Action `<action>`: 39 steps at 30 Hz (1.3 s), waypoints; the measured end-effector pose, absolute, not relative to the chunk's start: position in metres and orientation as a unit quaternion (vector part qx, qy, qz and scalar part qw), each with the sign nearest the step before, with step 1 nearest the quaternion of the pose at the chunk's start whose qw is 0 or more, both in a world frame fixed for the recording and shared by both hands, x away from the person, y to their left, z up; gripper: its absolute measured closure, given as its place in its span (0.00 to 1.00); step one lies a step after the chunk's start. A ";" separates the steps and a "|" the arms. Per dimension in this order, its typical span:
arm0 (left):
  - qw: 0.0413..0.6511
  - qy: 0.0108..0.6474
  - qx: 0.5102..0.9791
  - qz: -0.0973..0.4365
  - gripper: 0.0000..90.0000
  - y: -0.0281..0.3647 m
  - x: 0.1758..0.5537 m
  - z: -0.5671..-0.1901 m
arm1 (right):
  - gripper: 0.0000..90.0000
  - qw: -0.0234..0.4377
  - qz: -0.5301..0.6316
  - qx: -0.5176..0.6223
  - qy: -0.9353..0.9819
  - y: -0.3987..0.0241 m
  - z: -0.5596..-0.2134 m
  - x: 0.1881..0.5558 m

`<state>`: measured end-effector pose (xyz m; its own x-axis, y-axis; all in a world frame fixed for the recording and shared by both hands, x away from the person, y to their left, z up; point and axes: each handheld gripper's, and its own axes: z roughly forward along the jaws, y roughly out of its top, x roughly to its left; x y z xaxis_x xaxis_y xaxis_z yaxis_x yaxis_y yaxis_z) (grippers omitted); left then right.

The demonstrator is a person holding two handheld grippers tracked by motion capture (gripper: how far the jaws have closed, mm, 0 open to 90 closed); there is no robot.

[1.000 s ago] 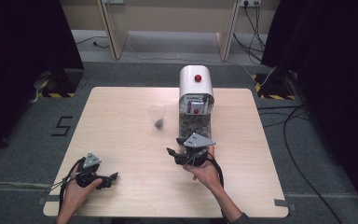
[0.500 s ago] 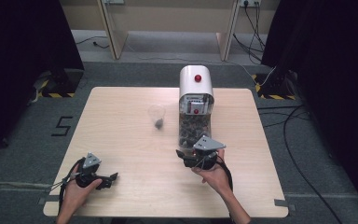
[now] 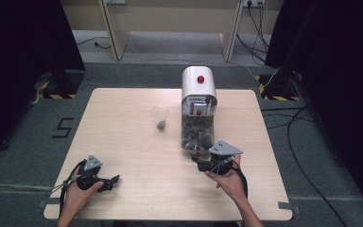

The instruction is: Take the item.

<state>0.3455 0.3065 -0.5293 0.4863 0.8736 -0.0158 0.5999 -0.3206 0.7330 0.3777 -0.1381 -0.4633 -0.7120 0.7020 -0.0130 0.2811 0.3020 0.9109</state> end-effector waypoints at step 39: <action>0.347 0.467 0.789 0.197 0.00 0.307 0.345 -0.529 | 0.32 0.239 0.473 0.367 0.765 -0.204 -0.477 0.344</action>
<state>0.3451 0.3068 -0.5292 0.4859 0.8739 -0.0143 0.6007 -0.3220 0.7318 0.3444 -0.2044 -0.4768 -0.6163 0.7873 -0.0185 0.3349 0.2834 0.8986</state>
